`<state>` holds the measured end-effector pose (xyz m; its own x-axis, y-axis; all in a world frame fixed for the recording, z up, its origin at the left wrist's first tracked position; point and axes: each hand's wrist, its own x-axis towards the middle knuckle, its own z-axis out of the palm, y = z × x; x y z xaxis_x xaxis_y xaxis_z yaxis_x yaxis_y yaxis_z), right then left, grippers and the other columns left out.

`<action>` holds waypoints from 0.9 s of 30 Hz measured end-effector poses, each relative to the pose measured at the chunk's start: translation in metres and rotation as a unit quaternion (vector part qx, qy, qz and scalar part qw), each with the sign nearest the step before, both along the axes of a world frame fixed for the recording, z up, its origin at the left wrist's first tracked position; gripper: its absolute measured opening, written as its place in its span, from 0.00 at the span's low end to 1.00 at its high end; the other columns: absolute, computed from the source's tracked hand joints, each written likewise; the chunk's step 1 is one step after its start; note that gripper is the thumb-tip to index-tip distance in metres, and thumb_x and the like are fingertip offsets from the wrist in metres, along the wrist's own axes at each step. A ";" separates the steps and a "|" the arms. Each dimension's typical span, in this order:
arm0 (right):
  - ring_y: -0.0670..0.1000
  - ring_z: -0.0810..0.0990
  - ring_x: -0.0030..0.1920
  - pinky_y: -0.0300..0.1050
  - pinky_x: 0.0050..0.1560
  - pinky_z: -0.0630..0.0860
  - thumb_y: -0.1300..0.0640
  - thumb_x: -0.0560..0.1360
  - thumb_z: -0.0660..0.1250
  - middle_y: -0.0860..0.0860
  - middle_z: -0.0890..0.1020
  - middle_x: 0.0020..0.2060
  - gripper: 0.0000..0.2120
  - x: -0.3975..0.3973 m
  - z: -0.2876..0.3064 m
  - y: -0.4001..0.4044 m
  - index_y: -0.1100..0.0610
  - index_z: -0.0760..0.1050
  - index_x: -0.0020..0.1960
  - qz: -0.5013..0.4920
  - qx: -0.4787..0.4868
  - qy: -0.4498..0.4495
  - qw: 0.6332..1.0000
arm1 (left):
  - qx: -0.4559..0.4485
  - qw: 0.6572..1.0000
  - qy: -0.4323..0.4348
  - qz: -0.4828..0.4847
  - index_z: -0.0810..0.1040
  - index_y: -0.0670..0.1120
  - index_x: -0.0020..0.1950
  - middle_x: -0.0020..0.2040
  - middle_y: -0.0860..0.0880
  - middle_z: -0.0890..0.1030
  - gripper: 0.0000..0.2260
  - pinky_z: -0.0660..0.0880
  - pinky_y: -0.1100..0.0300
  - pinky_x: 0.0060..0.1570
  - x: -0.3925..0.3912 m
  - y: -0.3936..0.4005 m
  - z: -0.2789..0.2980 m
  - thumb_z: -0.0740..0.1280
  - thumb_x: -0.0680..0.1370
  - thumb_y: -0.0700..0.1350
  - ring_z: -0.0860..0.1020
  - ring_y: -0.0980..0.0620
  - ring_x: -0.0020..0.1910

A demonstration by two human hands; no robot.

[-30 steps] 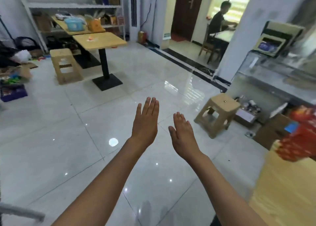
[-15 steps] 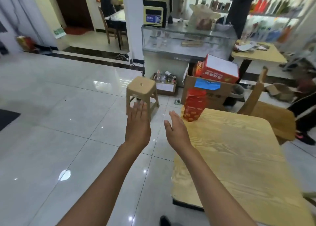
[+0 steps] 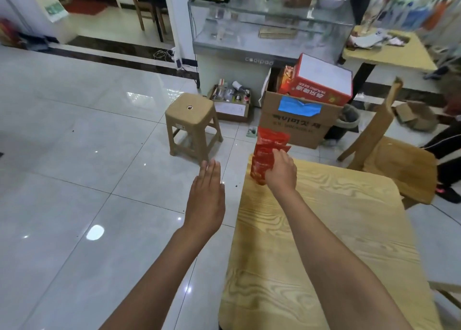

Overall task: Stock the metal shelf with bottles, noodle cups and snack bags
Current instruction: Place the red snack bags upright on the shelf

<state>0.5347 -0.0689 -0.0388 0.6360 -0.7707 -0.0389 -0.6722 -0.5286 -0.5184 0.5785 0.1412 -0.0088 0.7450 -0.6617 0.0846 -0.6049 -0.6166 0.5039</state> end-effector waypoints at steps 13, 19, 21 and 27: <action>0.59 0.75 0.51 0.47 0.48 0.69 0.61 0.78 0.61 0.56 0.81 0.48 0.08 0.038 -0.007 0.033 0.55 0.78 0.53 0.120 -0.030 0.041 0.991 | -0.001 0.994 0.102 0.046 0.55 0.43 0.79 0.80 0.49 0.55 0.23 0.54 0.57 0.74 0.036 0.047 0.002 0.55 0.84 0.44 0.47 0.54 0.79; 0.52 0.79 0.44 0.42 0.38 0.72 0.64 0.77 0.62 0.51 0.81 0.43 0.07 0.089 0.056 0.142 0.55 0.77 0.46 0.264 0.160 -0.034 0.950 | -0.030 0.972 0.167 0.164 0.62 0.46 0.77 0.78 0.48 0.62 0.20 0.59 0.57 0.71 0.051 0.134 0.006 0.56 0.84 0.47 0.55 0.52 0.78; 0.48 0.78 0.41 0.38 0.35 0.71 0.64 0.78 0.62 0.50 0.80 0.42 0.06 0.108 0.081 0.198 0.56 0.77 0.48 0.318 0.187 -0.057 0.928 | -0.060 0.956 0.182 0.224 0.59 0.46 0.78 0.78 0.48 0.62 0.22 0.59 0.55 0.72 0.060 0.182 0.007 0.56 0.84 0.47 0.60 0.50 0.76; 0.46 0.78 0.39 0.40 0.38 0.74 0.63 0.75 0.63 0.46 0.80 0.39 0.09 0.149 0.144 0.384 0.50 0.77 0.42 0.488 0.171 -0.100 0.850 | -0.207 0.886 0.187 0.370 0.66 0.45 0.74 0.71 0.48 0.71 0.19 0.67 0.55 0.68 0.068 0.348 0.020 0.60 0.83 0.44 0.70 0.48 0.70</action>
<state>0.6834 0.3149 0.1049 0.9862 0.1627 0.0303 0.1203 -0.5791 -0.8063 0.6460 0.4889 0.0116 0.9891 0.0498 -0.1388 0.1453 -0.4904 0.8593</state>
